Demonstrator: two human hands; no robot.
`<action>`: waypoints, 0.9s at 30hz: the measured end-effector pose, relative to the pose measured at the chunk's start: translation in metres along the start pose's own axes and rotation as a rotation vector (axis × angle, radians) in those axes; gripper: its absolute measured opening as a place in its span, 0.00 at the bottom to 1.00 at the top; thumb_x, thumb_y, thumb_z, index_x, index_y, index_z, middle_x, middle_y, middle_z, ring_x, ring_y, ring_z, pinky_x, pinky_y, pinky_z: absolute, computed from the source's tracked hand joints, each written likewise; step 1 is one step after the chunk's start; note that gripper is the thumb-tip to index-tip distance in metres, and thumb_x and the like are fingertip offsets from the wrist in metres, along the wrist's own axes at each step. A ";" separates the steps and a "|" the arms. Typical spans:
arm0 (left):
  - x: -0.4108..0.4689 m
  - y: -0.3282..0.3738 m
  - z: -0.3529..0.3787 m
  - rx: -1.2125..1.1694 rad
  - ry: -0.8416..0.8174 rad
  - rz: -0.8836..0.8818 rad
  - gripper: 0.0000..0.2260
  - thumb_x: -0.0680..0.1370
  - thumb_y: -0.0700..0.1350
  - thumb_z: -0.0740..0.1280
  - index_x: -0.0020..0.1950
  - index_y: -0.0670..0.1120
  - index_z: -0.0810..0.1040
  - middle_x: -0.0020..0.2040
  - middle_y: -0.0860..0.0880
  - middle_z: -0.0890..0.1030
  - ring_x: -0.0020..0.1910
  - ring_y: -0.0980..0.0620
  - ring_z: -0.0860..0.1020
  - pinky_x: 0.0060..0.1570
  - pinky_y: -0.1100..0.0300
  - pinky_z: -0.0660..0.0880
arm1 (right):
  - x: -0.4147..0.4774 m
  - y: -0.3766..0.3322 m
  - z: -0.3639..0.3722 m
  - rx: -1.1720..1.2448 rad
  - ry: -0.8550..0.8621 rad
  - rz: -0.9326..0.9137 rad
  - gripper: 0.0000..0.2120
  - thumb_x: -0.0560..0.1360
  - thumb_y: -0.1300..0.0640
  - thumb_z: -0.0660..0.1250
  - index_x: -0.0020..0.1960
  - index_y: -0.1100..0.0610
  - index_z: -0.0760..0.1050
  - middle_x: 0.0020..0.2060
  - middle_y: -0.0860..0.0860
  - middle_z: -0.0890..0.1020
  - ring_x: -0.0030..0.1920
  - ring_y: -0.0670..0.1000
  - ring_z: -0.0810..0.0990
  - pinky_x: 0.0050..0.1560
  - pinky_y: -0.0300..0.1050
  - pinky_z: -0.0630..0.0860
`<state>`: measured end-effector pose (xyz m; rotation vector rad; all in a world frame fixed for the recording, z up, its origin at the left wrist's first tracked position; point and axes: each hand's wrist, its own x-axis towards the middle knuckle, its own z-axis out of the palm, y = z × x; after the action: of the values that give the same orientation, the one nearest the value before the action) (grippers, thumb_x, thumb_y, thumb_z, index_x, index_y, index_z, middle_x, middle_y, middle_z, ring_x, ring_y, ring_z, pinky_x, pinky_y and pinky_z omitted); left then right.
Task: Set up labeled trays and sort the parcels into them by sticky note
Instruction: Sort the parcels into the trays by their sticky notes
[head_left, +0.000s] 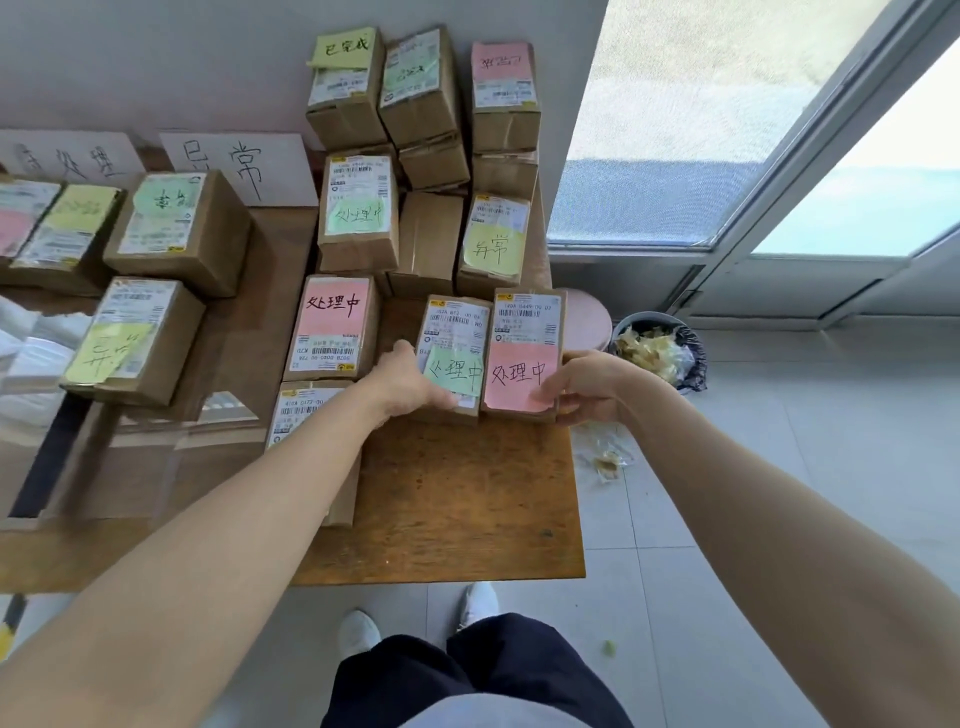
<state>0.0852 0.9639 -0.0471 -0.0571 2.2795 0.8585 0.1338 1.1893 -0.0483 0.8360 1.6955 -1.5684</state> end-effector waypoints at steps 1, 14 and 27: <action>-0.003 0.001 0.000 -0.074 -0.037 -0.004 0.37 0.67 0.42 0.77 0.68 0.43 0.59 0.57 0.47 0.75 0.59 0.48 0.73 0.57 0.55 0.70 | -0.003 -0.001 -0.002 0.005 0.000 -0.011 0.21 0.70 0.71 0.69 0.59 0.55 0.74 0.54 0.55 0.81 0.55 0.57 0.79 0.58 0.58 0.76; -0.046 0.018 -0.077 -0.452 0.018 0.195 0.45 0.68 0.33 0.74 0.74 0.54 0.50 0.53 0.51 0.79 0.58 0.48 0.77 0.63 0.45 0.71 | -0.068 -0.069 0.021 0.067 -0.022 -0.382 0.23 0.71 0.75 0.63 0.59 0.54 0.74 0.52 0.56 0.82 0.50 0.58 0.79 0.49 0.57 0.77; -0.109 -0.099 -0.250 -0.610 0.112 0.373 0.40 0.69 0.30 0.72 0.72 0.53 0.55 0.51 0.51 0.82 0.53 0.50 0.80 0.59 0.47 0.74 | -0.100 -0.157 0.220 0.061 -0.077 -0.563 0.24 0.73 0.73 0.64 0.62 0.52 0.71 0.53 0.56 0.82 0.48 0.57 0.82 0.57 0.63 0.75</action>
<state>0.0466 0.7167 0.1004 0.0516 2.0755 1.7618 0.0728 0.9572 0.1116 0.3251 1.9373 -1.9947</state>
